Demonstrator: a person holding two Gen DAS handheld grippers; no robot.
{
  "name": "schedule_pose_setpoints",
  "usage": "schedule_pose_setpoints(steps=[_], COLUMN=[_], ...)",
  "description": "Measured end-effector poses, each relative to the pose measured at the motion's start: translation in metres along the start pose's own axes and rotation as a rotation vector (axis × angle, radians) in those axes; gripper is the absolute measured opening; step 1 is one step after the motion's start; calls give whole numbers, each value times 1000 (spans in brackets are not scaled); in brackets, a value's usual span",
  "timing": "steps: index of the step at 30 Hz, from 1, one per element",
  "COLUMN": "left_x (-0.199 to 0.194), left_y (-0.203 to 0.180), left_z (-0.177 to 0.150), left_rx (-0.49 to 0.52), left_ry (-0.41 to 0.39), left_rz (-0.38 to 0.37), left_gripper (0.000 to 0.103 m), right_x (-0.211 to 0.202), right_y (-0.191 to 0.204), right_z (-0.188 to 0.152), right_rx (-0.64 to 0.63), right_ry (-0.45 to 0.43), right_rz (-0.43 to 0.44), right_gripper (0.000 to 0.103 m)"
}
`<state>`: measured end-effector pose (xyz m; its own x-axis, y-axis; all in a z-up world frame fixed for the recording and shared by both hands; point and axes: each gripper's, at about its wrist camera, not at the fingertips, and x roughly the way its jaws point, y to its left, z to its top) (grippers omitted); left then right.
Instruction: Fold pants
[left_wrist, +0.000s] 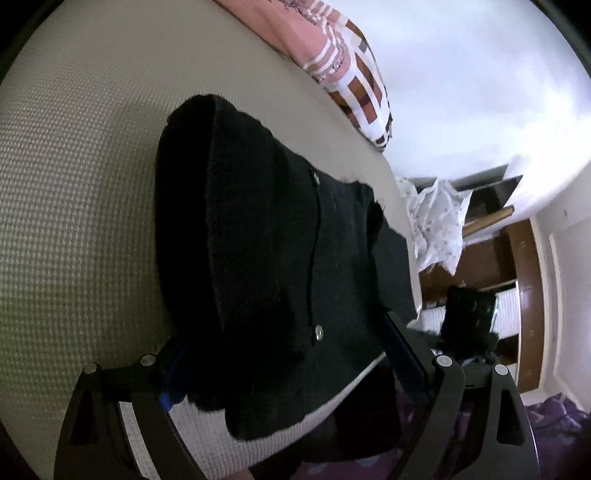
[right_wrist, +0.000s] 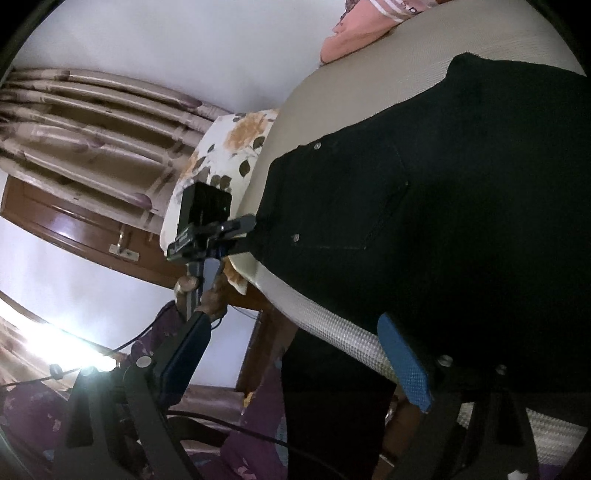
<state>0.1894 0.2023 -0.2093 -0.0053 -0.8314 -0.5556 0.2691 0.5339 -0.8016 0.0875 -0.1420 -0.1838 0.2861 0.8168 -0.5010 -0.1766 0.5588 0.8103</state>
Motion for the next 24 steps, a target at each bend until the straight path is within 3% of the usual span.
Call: schedule_pose_setpoints(steps=[15, 18, 20, 24], left_x=[-5, -6, -10, -20], left_y=[5, -4, -4, 1], left_z=[-3, -10, -16, -23], left_rx=[-39, 12, -6, -108], left_ry=[-28, -61, -108, -180], left_rz=[-5, 104, 151, 110], left_gripper=[89, 68, 30, 29], right_x=[4, 6, 6, 5], right_y=[-8, -9, -10, -14], right_z=[0, 0, 0, 2], right_rx=[48, 51, 53, 72], right_ry=[10, 14, 14, 8], right_rz=[-13, -19, -19, -11], right_gripper=[91, 92, 92, 92])
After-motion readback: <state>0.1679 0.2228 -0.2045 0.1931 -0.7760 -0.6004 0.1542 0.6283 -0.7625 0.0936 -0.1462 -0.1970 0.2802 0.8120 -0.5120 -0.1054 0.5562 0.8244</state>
